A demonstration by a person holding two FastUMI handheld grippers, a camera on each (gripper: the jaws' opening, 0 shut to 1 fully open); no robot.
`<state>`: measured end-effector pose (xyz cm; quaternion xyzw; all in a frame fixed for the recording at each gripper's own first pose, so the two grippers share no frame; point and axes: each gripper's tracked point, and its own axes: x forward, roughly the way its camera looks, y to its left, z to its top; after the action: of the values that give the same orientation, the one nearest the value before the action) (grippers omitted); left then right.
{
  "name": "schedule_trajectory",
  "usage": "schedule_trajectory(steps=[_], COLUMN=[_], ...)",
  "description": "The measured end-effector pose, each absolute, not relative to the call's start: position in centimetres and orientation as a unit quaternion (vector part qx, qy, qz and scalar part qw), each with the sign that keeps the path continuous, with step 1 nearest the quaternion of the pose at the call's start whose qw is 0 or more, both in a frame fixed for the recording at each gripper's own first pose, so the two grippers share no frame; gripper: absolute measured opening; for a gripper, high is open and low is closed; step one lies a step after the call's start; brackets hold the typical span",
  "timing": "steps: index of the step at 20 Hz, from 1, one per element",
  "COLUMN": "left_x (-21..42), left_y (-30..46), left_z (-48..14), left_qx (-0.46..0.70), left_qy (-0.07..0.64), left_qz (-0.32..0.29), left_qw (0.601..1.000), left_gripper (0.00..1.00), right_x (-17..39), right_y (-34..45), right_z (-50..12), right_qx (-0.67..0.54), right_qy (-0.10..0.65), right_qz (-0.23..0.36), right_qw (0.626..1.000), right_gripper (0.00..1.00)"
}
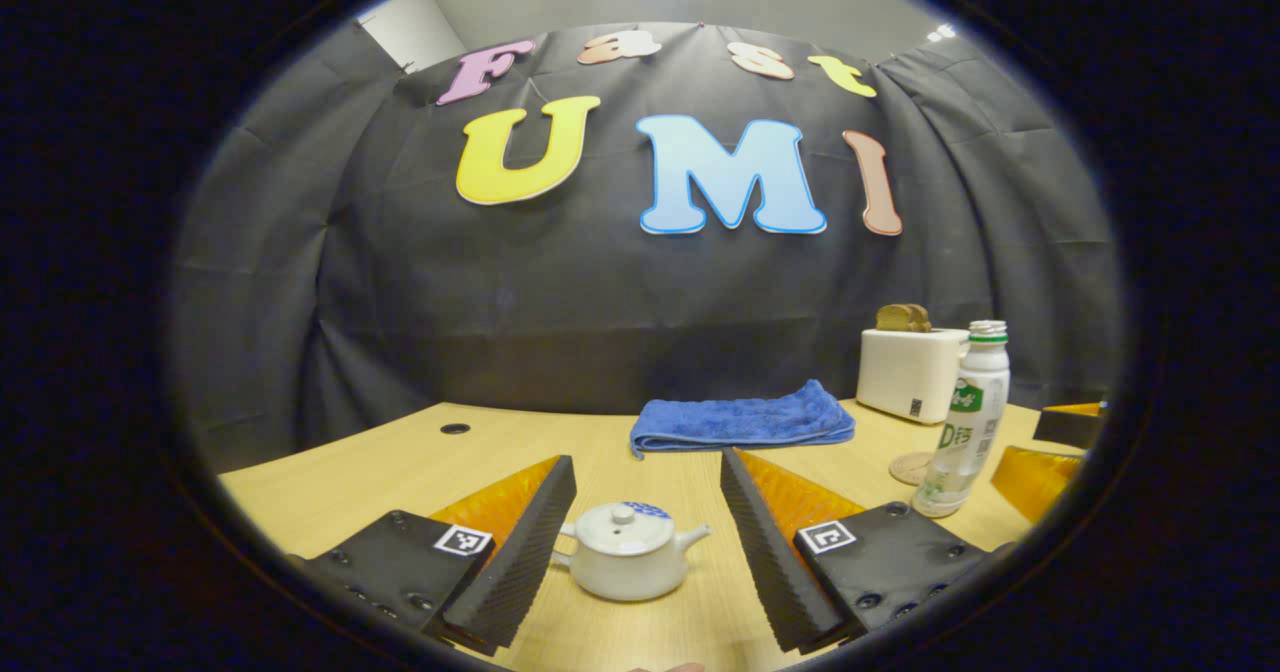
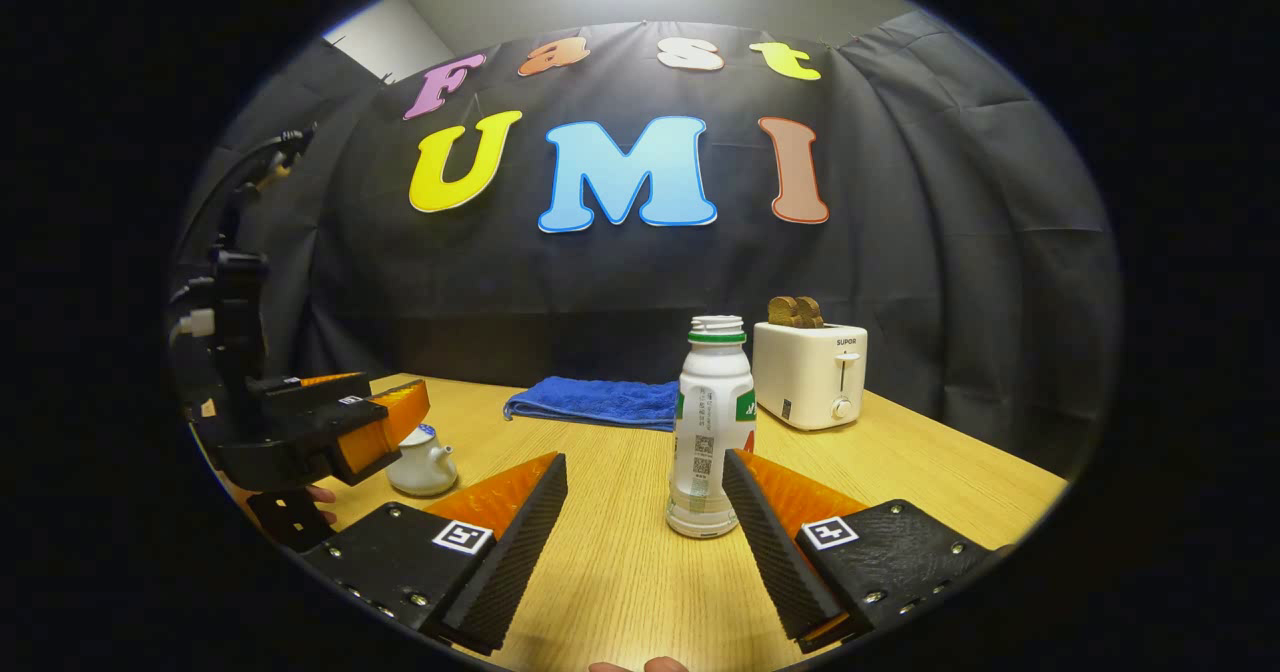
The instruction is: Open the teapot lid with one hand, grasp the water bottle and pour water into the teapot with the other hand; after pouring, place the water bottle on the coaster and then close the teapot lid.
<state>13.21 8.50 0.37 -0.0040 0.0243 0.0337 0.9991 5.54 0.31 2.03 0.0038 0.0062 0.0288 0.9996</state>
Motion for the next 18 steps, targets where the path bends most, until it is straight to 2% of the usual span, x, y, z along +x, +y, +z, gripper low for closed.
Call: schedule_trajectory(steps=[3, 9, 11, 17, 18], left_x=[15.0, 16.5, 16.7, 17.0, 17.1], left_y=[8.7, 9.6, 9.8, 9.8, 9.9], left_z=[-2.6, -2.2, -2.0, -2.6, -2.9], left_qx=[-0.030, -0.020, -0.007, 0.000, 0.002], left_qy=[0.066, 0.063, 0.058, 0.077, 0.090], left_qz=[0.024, 0.030, 0.040, 0.042, 0.045], left_qw=[0.997, 0.997, 0.997, 0.996, 0.995], left_gripper=[0.99, 0.95, 0.89, 0.46, 0.33], right_x=[6.0, 6.7, 6.8, 6.6, 6.5], right_y=[-0.1, -0.5, -0.5, -0.6, -0.7], right_z=[2.2, 1.5, 1.2, 1.9, 2.3], right_qx=[0.013, 0.032, 0.040, 0.068, 0.068], right_qy=[0.007, 0.019, 0.025, 0.018, 0.012], right_qz=[0.028, 0.033, 0.035, 0.045, 0.046], right_qw=[0.999, 0.999, 0.998, 0.996, 0.997], right_gripper=[0.96, 0.97, 0.97, 0.97, 0.97])
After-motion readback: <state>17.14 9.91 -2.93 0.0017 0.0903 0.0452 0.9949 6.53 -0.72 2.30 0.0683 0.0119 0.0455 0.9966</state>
